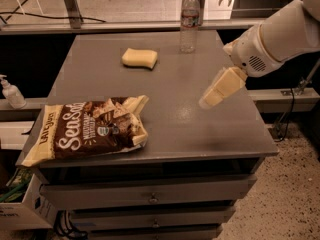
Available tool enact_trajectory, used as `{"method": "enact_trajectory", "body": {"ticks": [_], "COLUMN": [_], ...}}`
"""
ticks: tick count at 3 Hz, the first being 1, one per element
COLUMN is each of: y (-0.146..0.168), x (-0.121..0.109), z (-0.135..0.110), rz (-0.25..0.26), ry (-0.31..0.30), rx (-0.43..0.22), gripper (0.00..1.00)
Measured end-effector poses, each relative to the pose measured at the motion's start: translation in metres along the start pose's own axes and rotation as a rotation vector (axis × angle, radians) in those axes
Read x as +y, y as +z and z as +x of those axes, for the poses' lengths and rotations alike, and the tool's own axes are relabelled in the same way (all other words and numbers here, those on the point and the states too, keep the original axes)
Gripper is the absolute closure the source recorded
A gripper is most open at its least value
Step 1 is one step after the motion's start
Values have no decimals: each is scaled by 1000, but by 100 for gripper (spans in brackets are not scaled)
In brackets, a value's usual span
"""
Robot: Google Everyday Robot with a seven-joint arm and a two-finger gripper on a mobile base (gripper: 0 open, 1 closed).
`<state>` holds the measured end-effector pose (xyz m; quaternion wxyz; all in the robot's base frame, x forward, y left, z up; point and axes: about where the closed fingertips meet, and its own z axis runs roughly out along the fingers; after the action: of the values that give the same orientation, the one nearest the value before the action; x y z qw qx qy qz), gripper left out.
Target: Pick sponge
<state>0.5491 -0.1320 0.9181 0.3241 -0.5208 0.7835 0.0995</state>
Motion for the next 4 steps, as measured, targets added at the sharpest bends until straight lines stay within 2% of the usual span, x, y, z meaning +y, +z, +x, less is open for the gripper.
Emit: {"method": "enact_trajectory", "body": {"ticks": [2, 3, 4], "y": [38, 65, 94], "x": [-30, -43, -53], "z": [-48, -71, -91], "rz": [43, 44, 32], "ry": [0, -8, 12], "rx": [-152, -207, -249], "gripper": [0, 0, 0]}}
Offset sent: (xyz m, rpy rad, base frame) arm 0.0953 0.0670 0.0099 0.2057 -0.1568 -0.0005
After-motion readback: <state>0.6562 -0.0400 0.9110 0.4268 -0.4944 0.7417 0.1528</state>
